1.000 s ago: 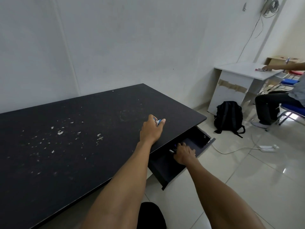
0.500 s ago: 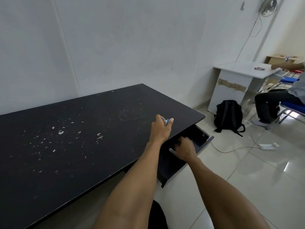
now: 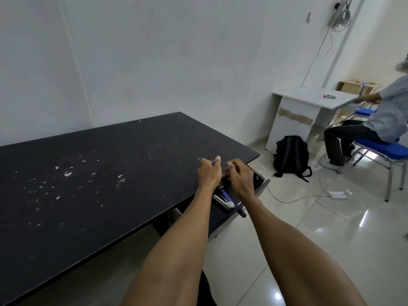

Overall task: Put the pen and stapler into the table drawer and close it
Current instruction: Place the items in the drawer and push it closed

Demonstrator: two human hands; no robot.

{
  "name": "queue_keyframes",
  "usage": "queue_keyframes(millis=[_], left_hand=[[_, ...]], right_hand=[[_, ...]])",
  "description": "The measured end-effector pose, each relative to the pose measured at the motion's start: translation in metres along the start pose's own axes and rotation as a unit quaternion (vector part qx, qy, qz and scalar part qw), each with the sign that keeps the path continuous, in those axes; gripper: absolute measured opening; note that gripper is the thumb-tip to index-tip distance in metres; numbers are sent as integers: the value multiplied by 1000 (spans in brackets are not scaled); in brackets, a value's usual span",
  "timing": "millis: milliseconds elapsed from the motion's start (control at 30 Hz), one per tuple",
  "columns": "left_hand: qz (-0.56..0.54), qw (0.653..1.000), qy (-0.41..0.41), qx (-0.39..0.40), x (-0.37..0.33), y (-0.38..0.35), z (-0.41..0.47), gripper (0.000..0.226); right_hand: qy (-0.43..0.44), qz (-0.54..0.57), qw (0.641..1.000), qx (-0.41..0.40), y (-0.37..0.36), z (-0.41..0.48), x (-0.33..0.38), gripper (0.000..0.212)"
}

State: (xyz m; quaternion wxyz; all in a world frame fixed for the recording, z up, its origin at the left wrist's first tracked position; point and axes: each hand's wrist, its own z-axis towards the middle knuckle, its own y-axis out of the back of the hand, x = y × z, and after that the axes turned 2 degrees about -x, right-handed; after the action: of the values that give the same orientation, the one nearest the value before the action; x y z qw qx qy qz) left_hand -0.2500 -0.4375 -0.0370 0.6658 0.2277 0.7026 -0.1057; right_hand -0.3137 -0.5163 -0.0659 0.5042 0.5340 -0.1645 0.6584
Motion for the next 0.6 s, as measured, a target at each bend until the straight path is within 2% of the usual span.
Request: queue_keyframes(millis=[100,167,233,300,467,600], left_hand=[[32,999,-8,39,6,2,-9,31],[78,995,-20,60,14,0,-14,29],[118,991,-44,45,21,-7,-23,34],[141,989,-49,22,27,-16,-31,37],[162,987,6,-2,31,-36,-50,43],[135,986,99,-6,38,-35,-52,43]], right_hand=[[-30,-24,999,-36,-1,-3,-5,26],[-39,-95,994,-24,3,-6,-10,23],[-42,-183,982,4,6,-9,-17,17],[-58,-225,972,10,8,-13,-25,16],[-112,-241,963,-35,10,-16,-38,13],[-105,-271,956,-45,13,-14,-45,17]])
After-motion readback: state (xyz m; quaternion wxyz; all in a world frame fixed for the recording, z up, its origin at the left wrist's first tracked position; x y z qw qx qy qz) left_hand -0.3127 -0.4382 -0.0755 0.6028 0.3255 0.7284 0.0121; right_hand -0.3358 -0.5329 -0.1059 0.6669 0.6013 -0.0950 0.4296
